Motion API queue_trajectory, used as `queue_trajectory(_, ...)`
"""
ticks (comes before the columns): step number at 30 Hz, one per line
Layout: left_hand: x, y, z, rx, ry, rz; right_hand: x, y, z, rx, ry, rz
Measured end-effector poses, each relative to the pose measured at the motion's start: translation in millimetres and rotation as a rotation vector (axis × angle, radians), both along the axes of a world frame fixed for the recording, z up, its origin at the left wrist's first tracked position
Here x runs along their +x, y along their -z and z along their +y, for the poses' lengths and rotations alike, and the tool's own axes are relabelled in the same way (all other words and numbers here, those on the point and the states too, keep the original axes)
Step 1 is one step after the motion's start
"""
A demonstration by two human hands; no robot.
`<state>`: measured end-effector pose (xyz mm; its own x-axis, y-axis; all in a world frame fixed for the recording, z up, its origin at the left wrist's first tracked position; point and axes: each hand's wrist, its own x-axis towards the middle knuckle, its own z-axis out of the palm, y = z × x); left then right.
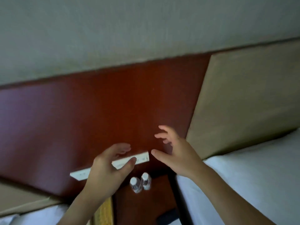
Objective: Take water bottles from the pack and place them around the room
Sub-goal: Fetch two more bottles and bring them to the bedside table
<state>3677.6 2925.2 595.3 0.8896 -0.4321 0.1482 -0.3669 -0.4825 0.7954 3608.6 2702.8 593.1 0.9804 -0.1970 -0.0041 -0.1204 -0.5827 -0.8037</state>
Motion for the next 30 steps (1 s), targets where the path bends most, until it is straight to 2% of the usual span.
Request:
queue_trajectory(4, -9, -114, -26, -0.046, 0.102, -0.141, -35, -114, -16, -0.073, 0.113, -0.146)
queue_trajectory(8, -32, -202, -58, -0.165, 0.235, -0.223, -87, -206, -34, -0.121, 0.251, -0.229)
queue_trajectory(12, -67, -249, -98, -0.257, 0.444, -0.248, -167, -261, -46, -0.24, 0.455, -0.238)
queue_trajectory(16, -132, -268, -146, -0.314, 0.69, -0.221, -280, -278, -38, -0.357, 0.772, -0.205)
queue_trajectory(19, -218, -273, -179, -0.365, 0.928, -0.135, -381, -288, -12, -0.408, 0.97, -0.139)
queue_trajectory(23, -370, -286, -197, -0.363, 1.302, -0.12, -538, -301, 53, -0.435, 1.31, -0.06)
queue_trajectory(30, -654, -316, -144, -0.436, 1.843, -0.086, -786, -321, 235, -0.512, 1.912, 0.047)
